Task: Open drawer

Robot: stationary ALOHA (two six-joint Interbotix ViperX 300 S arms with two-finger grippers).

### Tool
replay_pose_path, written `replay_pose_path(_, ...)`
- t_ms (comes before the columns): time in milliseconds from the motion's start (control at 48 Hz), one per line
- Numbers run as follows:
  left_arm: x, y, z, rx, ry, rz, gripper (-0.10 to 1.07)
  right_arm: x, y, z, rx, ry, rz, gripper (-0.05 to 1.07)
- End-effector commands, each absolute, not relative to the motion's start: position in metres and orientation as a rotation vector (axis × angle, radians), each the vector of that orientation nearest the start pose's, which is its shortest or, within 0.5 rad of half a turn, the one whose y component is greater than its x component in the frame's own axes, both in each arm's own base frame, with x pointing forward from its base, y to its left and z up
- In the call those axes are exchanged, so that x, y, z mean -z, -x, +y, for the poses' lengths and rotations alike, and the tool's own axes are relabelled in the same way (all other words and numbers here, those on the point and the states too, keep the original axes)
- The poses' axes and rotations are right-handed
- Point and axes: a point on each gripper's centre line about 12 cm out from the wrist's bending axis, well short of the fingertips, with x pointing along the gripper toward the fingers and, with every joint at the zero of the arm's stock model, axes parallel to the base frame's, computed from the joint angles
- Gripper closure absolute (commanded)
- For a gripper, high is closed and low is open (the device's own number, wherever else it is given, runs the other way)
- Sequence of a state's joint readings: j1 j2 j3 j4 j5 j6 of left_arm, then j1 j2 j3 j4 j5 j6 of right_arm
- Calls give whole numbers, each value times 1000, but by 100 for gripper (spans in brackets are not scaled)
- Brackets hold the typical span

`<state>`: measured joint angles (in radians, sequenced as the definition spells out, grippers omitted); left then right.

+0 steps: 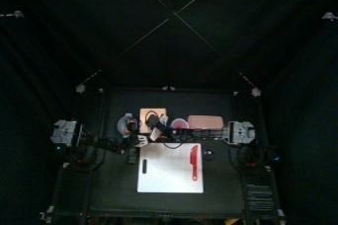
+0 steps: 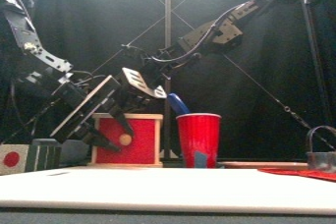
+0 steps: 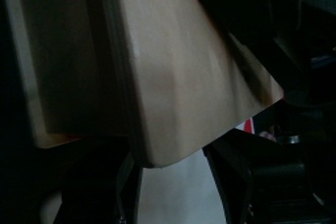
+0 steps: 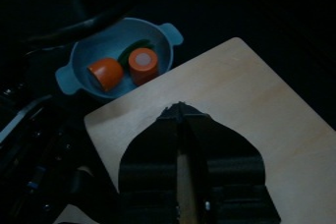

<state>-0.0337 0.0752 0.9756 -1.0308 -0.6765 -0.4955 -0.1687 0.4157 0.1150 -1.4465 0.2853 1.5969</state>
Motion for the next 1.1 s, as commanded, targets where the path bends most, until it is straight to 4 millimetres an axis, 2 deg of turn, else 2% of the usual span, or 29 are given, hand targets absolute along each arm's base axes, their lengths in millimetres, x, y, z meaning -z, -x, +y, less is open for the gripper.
replay_pose_path(0, -108, -319, 53, -830, 1131, 130, 17, -171, -515, -121, 481, -123, 526, 73)
replay_pose_path(229, -106, -315, 51, -829, 1123, 143, 17, -184, -513, -121, 479, -120, 502, 73)
replay_pose_path(521, -110, -310, 49, -795, 1095, 155, 17, -189, -511, -121, 478, -117, 496, 73)
replay_pose_path(792, -111, -311, 46, -779, 1091, 159, 17, -208, -505, -124, 483, -81, 462, 73)
replay_pose_path(1083, -112, -311, 45, -773, 1088, 162, 17, -218, -504, -156, 528, -33, 434, 73)
